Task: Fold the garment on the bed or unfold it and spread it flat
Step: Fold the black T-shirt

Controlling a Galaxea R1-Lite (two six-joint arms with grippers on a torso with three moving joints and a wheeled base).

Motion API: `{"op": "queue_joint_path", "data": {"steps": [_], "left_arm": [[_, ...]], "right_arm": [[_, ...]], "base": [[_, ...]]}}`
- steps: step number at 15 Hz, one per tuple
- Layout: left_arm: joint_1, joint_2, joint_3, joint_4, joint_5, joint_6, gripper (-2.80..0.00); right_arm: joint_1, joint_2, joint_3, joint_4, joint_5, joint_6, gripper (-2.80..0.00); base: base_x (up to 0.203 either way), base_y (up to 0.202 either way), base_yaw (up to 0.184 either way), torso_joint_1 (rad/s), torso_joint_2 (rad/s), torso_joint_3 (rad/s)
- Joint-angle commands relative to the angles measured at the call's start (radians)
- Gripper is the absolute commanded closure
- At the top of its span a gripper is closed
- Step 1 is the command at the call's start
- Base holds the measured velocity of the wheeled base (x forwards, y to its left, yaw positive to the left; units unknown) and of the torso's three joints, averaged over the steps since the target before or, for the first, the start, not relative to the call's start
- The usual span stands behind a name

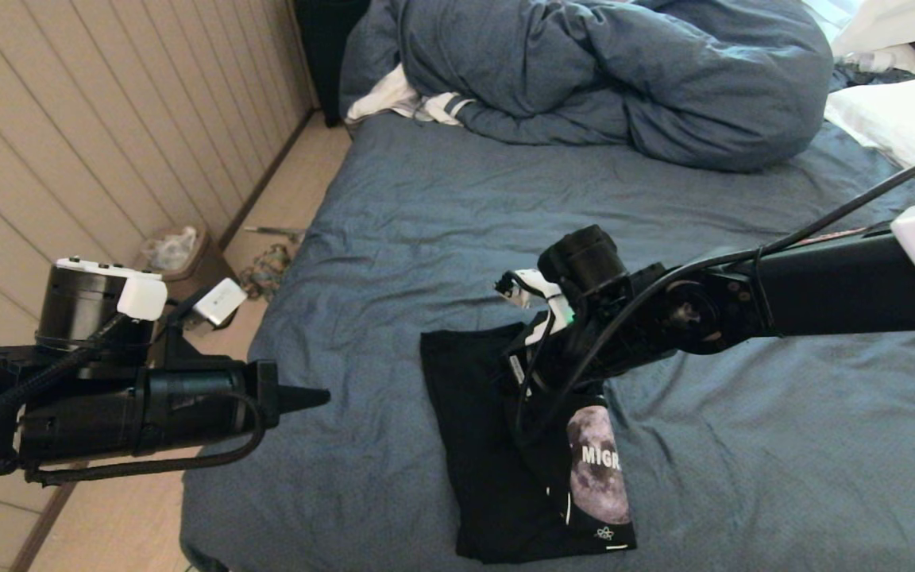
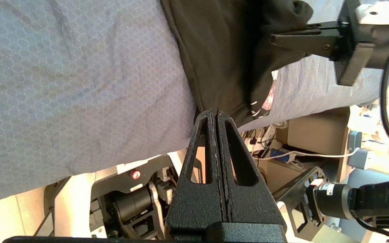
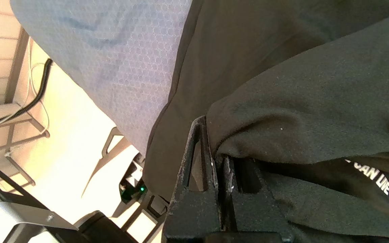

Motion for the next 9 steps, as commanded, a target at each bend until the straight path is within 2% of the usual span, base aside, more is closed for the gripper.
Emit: {"op": "queue_joint_path", "data": {"steps": [1,9], "left_arm": [[0.0,0.003,0.0,-0.002,-0.002,-0.002,0.0],[0.0,0.006,0.0,0.0,-0.002,0.0,0.0]], "right_arm": [[0.001,0.018,-0.02,0.019,0.002,-0.004,0.0],[0.035,0.01,-0.135,0.228,0.013,-0.054,0.0]], "base": [[0.0,0.0,0.0,0.0,0.0,0.0],[0.0,0.0,0.0,0.0,0.0,0.0]]}}
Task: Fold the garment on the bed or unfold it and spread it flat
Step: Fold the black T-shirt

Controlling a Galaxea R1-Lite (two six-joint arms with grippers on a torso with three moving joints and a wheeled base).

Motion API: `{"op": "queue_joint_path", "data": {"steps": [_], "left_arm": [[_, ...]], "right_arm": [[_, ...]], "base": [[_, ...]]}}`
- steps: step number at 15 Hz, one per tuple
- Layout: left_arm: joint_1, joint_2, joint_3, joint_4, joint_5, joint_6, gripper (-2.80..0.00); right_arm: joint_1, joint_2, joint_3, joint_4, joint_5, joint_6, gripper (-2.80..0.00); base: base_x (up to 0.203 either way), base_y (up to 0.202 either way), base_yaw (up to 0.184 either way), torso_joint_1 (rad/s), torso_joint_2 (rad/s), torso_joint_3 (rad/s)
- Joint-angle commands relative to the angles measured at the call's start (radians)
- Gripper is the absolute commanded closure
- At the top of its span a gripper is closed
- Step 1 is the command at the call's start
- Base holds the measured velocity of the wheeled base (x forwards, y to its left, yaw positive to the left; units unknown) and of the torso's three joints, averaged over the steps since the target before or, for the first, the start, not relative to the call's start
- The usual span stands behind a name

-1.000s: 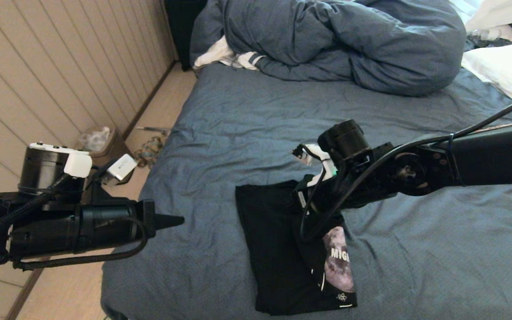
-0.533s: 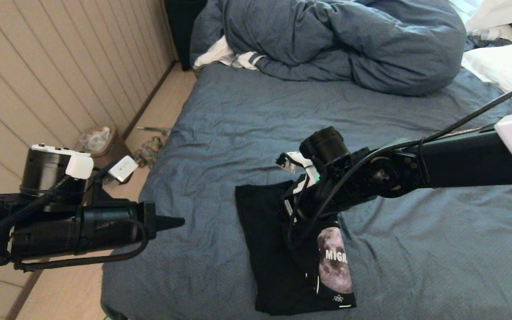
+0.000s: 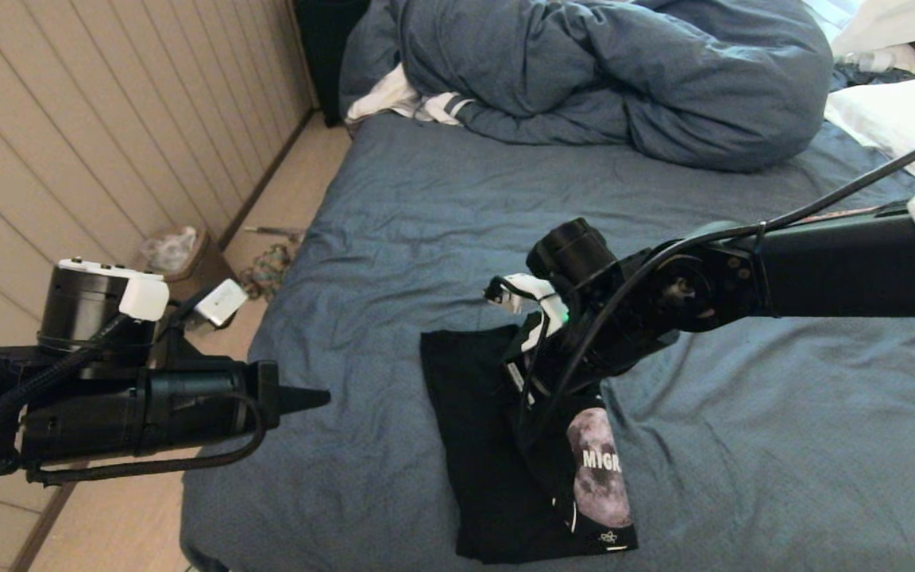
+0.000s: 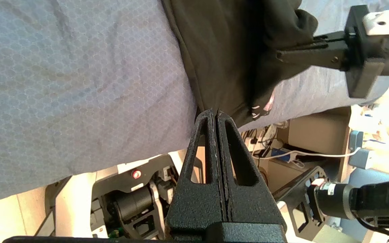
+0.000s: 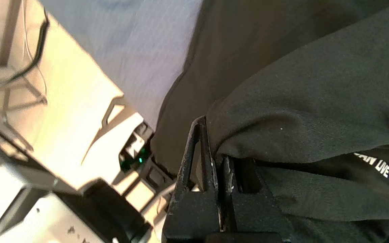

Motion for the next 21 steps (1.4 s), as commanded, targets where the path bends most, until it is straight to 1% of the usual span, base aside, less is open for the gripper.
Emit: {"op": "queue_joint_path", "data": {"steps": [1,6,8,9,16,20,21], "left_arm": [[0.0,0.003,0.0,-0.002,-0.002,-0.003,0.0],[0.0,0.003,0.0,-0.004,-0.002,-0.003,0.0],[0.0,0.002,0.0,-0.004,-0.001,-0.003,0.0],[0.0,0.001,0.0,-0.004,-0.001,-0.003,0.0],[0.0,-0.004,0.002,-0.004,-0.002,-0.004,0.0],[0.0,-0.004,0.002,-0.004,-0.002,-0.005,0.0],[0.0,-0.004,0.002,-0.004,-0.002,-0.005,0.0]], "right_arm": [[0.006,0.006,-0.018,0.007,0.002,-0.004,0.0],[0.042,0.046,-0.039,0.013,0.002,-0.015,0.0],[0.048,0.059,-0.039,0.009,0.001,-0.031,0.0],[0.052,0.063,-0.041,0.009,0.002,-0.037,-2.8],[0.058,0.064,-0.06,0.013,0.002,-0.036,-2.8],[0.036,0.019,-0.058,0.014,-0.006,-0.02,-2.8],[0.01,-0.014,-0.048,0.014,-0.007,-0.012,0.0]], "base": [[0.0,0.0,0.0,0.0,0.0,0.0],[0.0,0.0,0.0,0.0,0.0,0.0],[0.0,0.0,0.0,0.0,0.0,0.0],[0.0,0.0,0.0,0.0,0.0,0.0],[0.0,0.0,0.0,0.0,0.0,0.0],[0.0,0.0,0.0,0.0,0.0,0.0],[0.0,0.0,0.0,0.0,0.0,0.0]]}}
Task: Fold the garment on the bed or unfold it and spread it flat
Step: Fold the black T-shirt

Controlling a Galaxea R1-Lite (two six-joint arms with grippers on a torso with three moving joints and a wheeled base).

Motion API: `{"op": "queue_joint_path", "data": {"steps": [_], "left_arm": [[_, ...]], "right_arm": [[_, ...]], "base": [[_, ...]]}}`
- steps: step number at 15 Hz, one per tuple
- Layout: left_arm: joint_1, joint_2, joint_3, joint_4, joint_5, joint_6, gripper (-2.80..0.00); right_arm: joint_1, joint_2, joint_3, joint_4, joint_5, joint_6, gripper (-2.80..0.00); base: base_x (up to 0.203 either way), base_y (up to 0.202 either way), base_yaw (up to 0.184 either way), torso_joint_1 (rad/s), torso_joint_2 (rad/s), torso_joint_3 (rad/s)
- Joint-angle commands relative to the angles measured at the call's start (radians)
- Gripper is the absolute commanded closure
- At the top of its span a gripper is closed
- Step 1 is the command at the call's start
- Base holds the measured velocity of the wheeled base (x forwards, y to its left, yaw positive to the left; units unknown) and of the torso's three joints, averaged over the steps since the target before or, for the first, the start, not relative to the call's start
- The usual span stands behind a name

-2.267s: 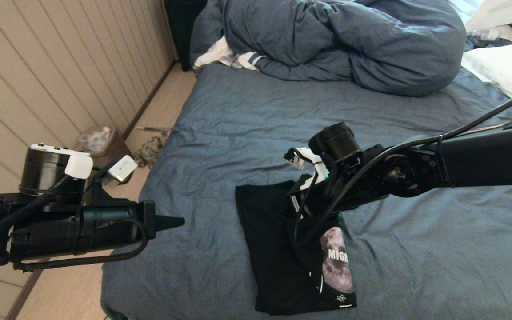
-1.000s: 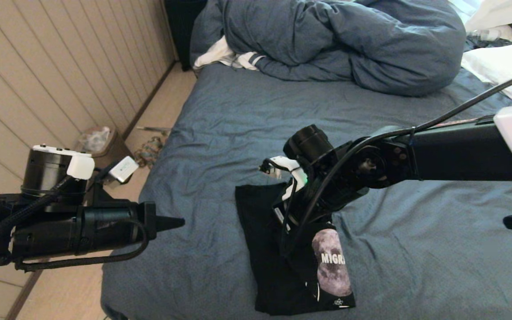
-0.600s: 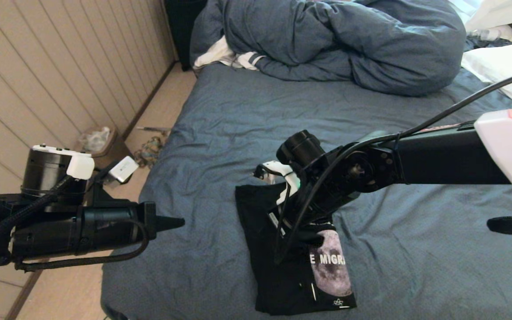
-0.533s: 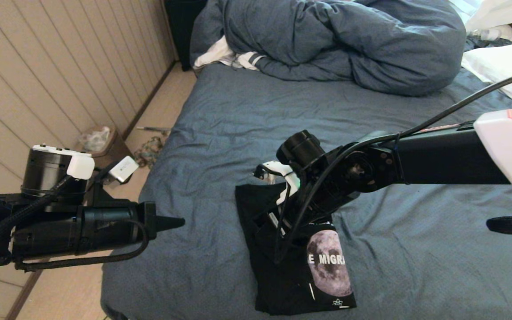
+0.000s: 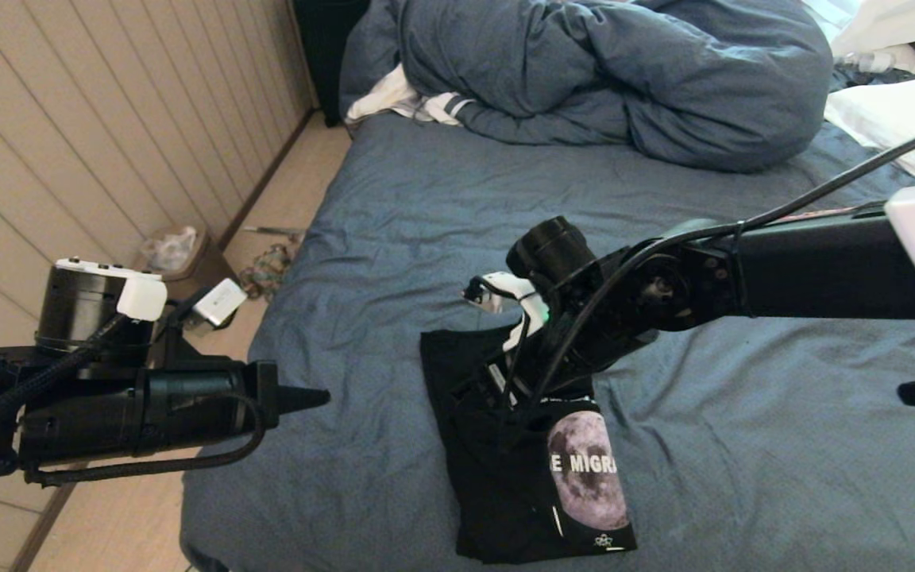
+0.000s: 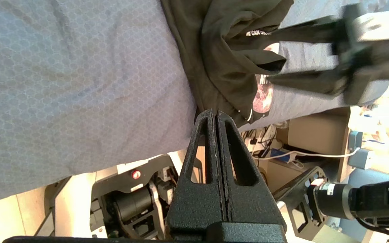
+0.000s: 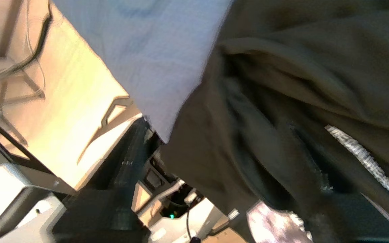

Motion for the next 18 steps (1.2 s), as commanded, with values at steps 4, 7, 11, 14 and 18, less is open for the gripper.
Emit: {"op": "queue_joint_path", "data": {"steps": [4,7,11,14,18], "left_arm": [[0.0,0.001,0.002,-0.002,-0.004,-0.003,0.0],[0.0,-0.003,0.003,-0.002,-0.004,-0.003,0.0],[0.0,-0.002,0.003,-0.002,-0.006,-0.003,0.0],[0.0,-0.001,0.003,-0.002,-0.012,-0.003,0.0],[0.0,0.007,0.002,-0.003,-0.012,-0.003,0.0]], "right_arm": [[-0.098,-0.125,0.143,-0.001,0.0,0.006,0.0],[-0.131,-0.131,0.263,-0.035,0.004,0.003,0.0],[-0.159,-0.088,0.34,-0.167,0.003,0.007,0.0],[-0.172,-0.039,0.308,-0.184,0.003,0.01,0.0],[-0.207,-0.019,0.259,-0.208,0.003,0.012,0.0]], "base": [[0.0,0.0,0.0,0.0,0.0,0.0],[0.0,0.0,0.0,0.0,0.0,0.0],[0.0,0.0,0.0,0.0,0.0,0.0],[0.0,0.0,0.0,0.0,0.0,0.0],[0.0,0.0,0.0,0.0,0.0,0.0]]}}
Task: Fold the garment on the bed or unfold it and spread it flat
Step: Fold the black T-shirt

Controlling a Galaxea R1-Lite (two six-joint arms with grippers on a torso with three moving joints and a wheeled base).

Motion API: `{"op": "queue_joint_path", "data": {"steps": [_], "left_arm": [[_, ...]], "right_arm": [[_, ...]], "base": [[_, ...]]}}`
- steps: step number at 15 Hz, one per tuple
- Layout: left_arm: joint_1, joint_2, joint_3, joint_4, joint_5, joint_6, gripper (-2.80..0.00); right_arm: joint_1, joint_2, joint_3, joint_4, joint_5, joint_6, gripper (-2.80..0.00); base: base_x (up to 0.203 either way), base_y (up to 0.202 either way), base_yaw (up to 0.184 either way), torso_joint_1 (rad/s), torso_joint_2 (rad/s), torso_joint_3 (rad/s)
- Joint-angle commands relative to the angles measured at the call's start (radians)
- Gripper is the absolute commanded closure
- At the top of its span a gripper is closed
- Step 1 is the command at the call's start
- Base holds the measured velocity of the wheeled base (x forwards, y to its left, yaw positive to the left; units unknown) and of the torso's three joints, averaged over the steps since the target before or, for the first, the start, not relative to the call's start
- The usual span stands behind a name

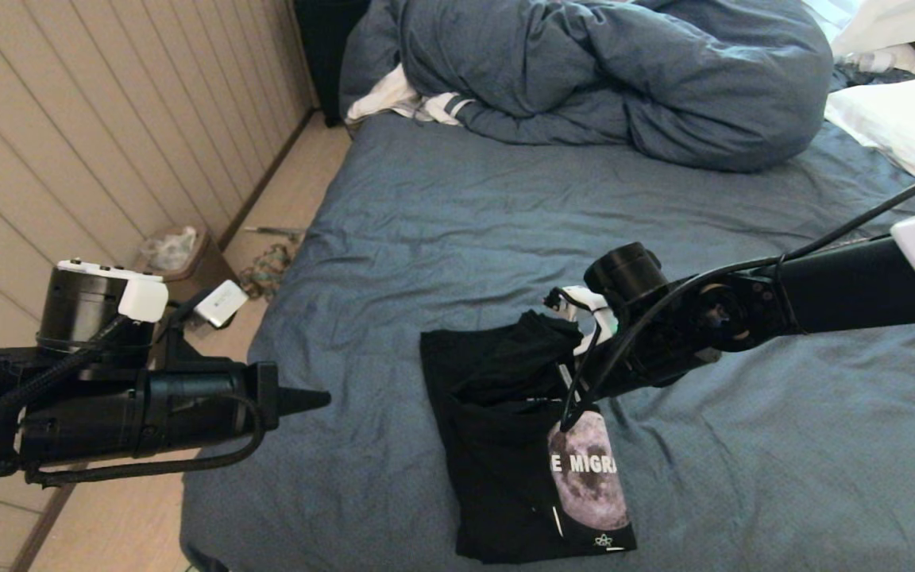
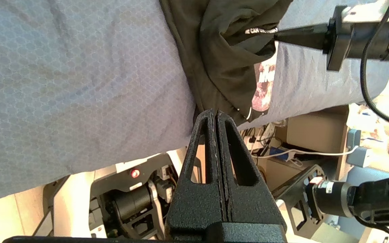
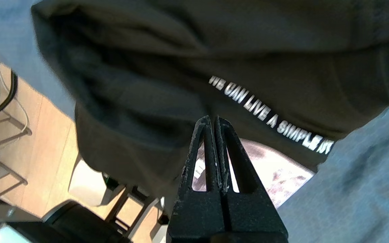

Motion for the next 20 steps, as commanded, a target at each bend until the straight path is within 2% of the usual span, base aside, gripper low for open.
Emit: {"op": "queue_joint_path", "data": {"steps": [1,5,9,14,20], "left_arm": [[0.0,0.004,-0.001,-0.002,-0.004,-0.003,0.0],[0.0,0.009,-0.001,-0.002,-0.004,-0.003,0.0],[0.0,0.012,-0.001,-0.002,-0.009,-0.003,0.0],[0.0,0.013,-0.001,-0.002,-0.009,-0.003,0.0],[0.0,0.013,-0.001,-0.002,-0.009,-0.003,0.0]], "right_arm": [[-0.008,0.023,-0.011,0.001,0.001,-0.001,0.0],[-0.019,0.072,-0.057,0.003,0.003,0.001,0.0],[0.003,0.103,-0.057,0.001,0.003,0.001,0.0],[0.133,0.113,0.012,0.0,0.002,0.002,0.0],[0.225,0.147,0.034,-0.001,0.001,0.001,0.0]], "base": [[0.0,0.0,0.0,0.0,0.0,0.0],[0.0,0.0,0.0,0.0,0.0,0.0],[0.0,0.0,0.0,0.0,0.0,0.0],[0.0,0.0,0.0,0.0,0.0,0.0],[0.0,0.0,0.0,0.0,0.0,0.0]]}}
